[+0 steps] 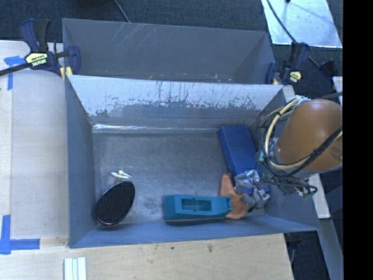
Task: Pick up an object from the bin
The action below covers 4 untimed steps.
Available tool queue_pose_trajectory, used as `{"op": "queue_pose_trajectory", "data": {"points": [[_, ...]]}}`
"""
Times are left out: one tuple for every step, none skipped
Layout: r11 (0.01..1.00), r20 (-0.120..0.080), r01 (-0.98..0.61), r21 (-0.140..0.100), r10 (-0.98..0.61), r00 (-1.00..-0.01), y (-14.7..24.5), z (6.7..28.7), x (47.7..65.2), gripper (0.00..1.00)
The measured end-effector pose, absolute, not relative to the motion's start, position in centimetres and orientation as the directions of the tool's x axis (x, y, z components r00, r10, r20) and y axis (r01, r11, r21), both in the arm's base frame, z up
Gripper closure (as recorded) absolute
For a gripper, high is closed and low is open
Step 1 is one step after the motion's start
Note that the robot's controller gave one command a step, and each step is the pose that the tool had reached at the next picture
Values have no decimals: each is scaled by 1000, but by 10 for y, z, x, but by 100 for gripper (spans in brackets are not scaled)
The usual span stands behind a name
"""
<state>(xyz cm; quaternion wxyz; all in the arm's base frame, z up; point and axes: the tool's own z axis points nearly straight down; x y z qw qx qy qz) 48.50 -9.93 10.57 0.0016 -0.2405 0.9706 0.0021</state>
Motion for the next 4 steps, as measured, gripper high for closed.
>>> {"op": "queue_pose_trajectory", "data": {"points": [[884,-4,-467,3,-467,-884,-99,106,485,100],[881,2,-473,3,-473,-881,-105,159,489,100],[871,-7,-491,-6,-491,-871,-98,195,501,100],[847,0,-531,1,-531,-847,-101,222,493,100]]}}
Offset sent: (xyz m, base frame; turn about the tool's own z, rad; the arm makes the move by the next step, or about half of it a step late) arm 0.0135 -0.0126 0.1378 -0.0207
